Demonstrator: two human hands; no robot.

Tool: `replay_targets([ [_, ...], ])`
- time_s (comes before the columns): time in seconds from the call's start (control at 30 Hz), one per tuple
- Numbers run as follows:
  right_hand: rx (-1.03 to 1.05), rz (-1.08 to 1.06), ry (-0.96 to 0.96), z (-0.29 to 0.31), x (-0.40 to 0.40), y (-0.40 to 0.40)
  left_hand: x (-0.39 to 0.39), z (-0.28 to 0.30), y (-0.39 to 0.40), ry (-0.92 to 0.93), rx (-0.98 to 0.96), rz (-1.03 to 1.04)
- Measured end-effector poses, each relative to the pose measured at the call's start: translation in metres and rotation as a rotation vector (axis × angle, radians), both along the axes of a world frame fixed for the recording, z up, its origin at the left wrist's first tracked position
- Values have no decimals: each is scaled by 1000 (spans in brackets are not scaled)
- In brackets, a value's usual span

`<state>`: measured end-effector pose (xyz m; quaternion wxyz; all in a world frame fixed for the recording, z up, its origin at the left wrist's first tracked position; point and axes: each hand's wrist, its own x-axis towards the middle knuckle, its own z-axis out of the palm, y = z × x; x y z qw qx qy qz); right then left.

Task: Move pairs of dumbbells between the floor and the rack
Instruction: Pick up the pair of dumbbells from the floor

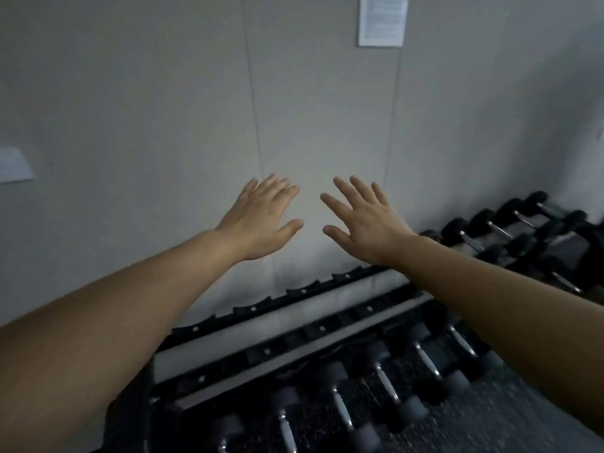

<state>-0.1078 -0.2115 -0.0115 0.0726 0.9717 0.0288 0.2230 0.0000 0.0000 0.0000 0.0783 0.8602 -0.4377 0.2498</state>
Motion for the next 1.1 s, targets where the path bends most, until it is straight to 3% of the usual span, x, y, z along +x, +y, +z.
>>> replay_targets([
  [0.57, 212, -370, 86, -138, -183, -309, -101, -145, -383, 185, 87, -446],
  [1.1, 415, -814, 199, -253, -330, -511, -187, -250, -672, 304, 250, -828],
])
